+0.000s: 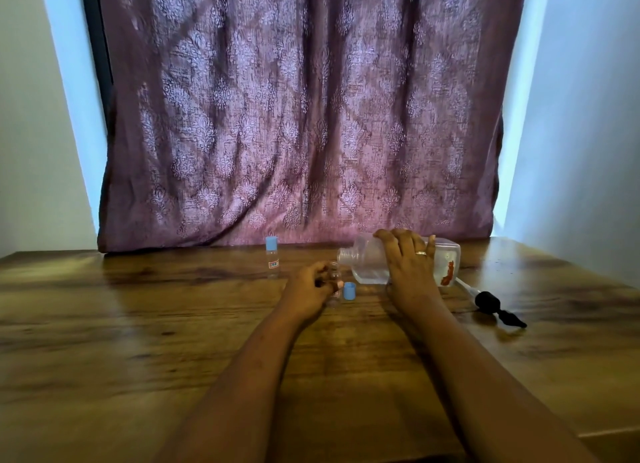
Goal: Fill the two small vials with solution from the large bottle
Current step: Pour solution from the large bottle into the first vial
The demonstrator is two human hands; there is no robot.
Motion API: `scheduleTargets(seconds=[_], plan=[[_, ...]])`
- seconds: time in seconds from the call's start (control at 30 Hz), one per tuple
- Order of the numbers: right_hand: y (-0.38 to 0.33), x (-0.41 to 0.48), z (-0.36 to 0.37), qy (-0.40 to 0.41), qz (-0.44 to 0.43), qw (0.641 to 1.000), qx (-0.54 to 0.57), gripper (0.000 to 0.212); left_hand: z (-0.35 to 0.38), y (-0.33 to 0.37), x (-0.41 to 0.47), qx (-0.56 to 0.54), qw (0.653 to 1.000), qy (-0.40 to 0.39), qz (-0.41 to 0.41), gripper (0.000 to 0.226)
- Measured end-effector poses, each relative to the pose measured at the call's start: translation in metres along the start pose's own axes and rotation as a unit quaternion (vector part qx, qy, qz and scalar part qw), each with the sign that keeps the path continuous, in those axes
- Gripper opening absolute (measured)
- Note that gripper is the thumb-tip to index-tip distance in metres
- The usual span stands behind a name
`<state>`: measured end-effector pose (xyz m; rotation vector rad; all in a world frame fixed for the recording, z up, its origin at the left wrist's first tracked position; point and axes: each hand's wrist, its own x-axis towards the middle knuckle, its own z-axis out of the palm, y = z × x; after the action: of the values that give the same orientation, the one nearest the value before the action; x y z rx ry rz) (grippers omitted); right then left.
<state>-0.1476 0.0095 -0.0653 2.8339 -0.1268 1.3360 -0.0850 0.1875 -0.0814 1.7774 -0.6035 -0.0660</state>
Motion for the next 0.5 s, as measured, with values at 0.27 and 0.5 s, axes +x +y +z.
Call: scheduleTargets(seconds=[0.27, 0.5], plan=[[0.0025, 0.0013, 0.0012, -0.002, -0.006, 1.0, 0.001, 0.091, -0.0011, -0.0039, 0.0034, -0.026, 1.0, 0.003, -0.012, 0.026], [0.0025, 0.0031, 0.0027, 0.009, -0.005, 1.0, 0.004, 0.092, -0.0019, -0.0042, 0.0044, -0.028, 1.0, -0.001, -0.006, 0.025]])
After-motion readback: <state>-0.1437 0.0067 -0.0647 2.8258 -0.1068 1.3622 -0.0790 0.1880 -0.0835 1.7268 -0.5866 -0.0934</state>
